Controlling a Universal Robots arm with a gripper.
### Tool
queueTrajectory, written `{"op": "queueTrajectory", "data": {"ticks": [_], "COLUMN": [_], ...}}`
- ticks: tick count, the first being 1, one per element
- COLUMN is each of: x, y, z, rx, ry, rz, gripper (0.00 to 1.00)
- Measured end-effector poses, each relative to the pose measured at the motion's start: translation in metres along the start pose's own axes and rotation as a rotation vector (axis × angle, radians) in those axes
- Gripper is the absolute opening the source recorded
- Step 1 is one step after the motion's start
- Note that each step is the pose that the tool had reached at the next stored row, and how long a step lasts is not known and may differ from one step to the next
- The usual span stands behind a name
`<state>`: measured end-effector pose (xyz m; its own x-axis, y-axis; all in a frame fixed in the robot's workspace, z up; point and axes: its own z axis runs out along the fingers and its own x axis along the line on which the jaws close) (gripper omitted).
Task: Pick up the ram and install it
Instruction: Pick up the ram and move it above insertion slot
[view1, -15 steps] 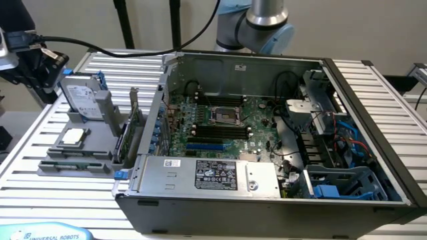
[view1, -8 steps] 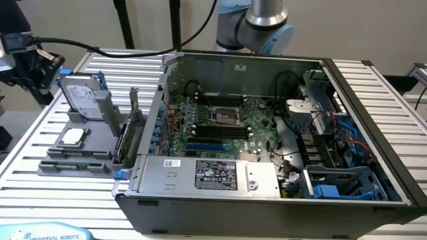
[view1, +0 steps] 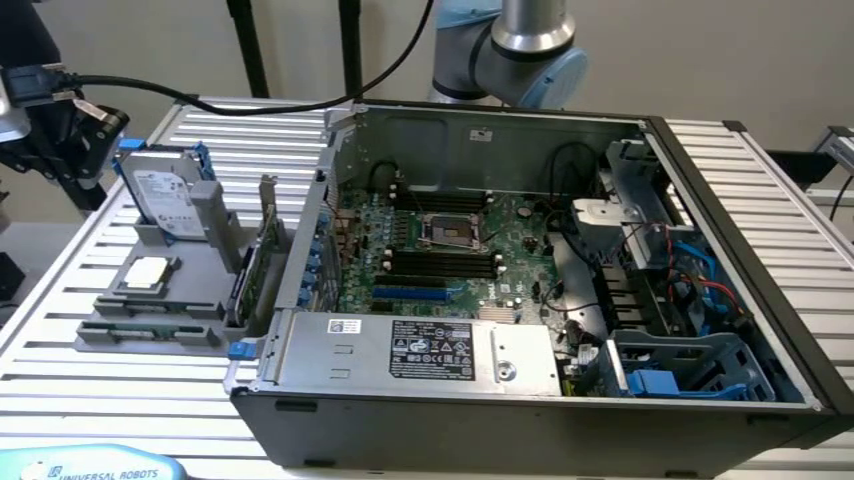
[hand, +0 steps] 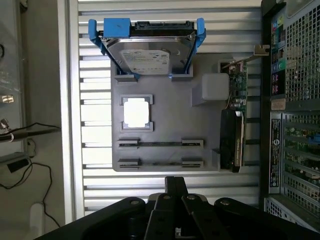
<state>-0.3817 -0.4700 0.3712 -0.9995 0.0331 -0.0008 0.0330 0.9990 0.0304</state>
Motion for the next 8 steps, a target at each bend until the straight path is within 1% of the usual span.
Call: {"op": "queueTrajectory", "data": {"ticks": [8], "x": [0.0000], "y": [0.0001], "z": [0.0001], "rx": [0.0000], "ry": [0.0000], "rz": [-0.004], "gripper": [0.11]}}
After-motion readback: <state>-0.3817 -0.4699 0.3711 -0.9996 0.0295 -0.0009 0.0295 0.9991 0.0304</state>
